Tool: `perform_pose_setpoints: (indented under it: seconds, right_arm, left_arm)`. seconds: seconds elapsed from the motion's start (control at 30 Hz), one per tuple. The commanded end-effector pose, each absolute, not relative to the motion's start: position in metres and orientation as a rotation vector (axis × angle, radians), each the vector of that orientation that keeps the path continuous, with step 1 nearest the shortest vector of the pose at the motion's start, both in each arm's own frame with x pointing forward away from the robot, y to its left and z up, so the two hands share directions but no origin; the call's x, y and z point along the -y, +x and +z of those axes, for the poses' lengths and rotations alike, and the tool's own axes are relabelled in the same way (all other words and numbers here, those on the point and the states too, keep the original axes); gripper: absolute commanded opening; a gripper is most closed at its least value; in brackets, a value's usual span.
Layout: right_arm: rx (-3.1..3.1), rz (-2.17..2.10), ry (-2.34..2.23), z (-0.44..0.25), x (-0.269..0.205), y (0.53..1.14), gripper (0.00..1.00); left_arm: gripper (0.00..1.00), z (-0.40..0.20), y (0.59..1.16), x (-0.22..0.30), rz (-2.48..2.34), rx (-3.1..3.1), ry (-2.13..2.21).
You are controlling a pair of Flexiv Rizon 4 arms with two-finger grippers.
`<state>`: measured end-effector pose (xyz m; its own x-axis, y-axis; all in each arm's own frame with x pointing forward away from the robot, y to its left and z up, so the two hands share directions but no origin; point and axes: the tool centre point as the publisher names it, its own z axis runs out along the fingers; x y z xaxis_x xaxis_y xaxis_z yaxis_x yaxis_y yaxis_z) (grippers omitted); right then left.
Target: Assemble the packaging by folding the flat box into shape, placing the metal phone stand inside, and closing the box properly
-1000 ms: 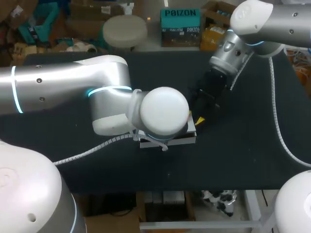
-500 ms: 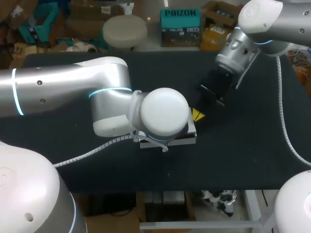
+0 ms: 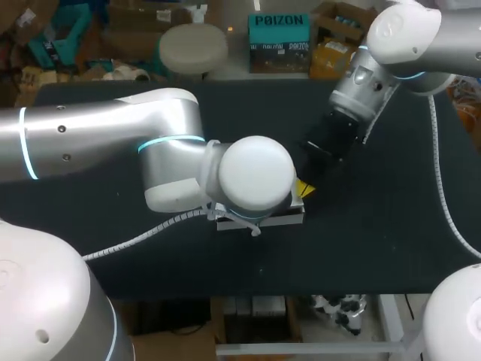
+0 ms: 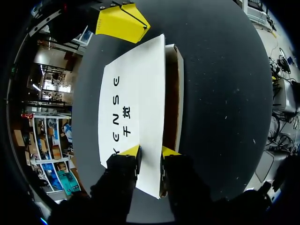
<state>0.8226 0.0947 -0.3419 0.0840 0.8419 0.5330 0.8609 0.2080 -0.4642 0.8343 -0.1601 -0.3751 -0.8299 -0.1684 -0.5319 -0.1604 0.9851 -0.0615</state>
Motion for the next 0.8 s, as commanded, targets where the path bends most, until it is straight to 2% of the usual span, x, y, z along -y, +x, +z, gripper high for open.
perform_pose_setpoints:
  seconds: [0.03,0.8]
  right_arm:
    - [1.739,-0.044,-1.628,-0.345,-0.1,0.817,0.0]
    - [1.735,-0.025,-1.627,-0.359,-0.1,0.818,0.0]
  left_arm:
    - [0.25,-0.38,0.831,0.163,-0.008,-2.567,-0.231]
    - [0.27,-0.373,0.827,0.162,-0.015,-2.563,-0.213]
